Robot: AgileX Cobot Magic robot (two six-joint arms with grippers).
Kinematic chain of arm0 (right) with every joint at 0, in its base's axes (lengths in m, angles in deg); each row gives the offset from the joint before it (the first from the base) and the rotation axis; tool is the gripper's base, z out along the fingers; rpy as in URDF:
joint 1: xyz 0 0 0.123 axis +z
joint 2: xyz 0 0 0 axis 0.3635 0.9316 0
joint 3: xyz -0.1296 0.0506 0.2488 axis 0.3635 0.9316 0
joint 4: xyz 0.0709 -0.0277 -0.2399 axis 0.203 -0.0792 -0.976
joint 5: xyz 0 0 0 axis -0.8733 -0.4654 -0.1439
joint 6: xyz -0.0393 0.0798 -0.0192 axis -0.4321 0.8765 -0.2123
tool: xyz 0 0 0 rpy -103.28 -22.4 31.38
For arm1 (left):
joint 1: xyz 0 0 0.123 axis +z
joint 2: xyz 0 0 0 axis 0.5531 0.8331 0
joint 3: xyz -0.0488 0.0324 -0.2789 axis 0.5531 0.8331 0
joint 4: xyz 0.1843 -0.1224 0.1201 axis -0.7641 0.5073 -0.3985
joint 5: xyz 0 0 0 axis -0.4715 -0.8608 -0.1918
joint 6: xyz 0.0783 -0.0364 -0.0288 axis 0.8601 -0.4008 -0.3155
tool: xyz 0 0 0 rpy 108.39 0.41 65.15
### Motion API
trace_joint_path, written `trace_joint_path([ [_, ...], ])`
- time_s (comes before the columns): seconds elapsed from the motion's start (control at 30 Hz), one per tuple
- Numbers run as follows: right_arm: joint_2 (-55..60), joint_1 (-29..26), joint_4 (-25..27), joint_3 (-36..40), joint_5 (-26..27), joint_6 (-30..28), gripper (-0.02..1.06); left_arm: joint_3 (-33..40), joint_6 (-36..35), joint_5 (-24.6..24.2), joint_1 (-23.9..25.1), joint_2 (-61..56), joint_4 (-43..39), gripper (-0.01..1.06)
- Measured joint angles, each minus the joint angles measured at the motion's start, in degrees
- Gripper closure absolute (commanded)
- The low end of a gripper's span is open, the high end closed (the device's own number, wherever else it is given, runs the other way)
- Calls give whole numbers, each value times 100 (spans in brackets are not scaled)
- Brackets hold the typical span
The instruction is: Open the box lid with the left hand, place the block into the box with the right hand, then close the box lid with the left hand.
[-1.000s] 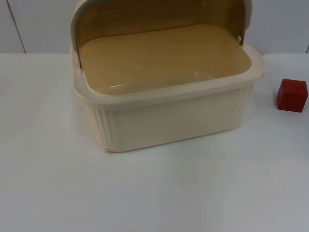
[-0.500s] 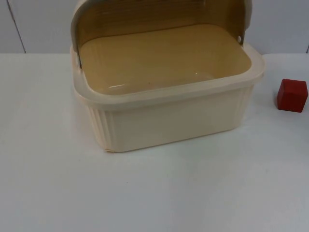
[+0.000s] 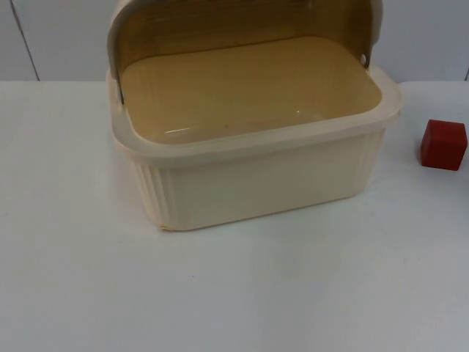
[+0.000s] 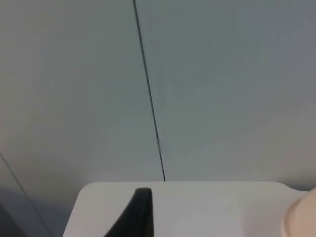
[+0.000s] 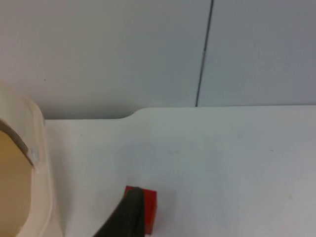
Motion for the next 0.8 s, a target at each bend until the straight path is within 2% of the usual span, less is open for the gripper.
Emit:
trace_joint_path([
  [0.23,1272,0,0,-44,851,369,0,0,0,-156,0,0,-18,0],
  [0.43,2102,0,0,-511,907,404,0,0,0,-264,0,0,-61,0],
  [0.6,3074,0,0,-1189,978,505,0,0,0,-276,0,0,-168,0],
  [0.8,3728,0,12,-1377,1115,663,0,0,0,-289,0,36,-185,0],
])
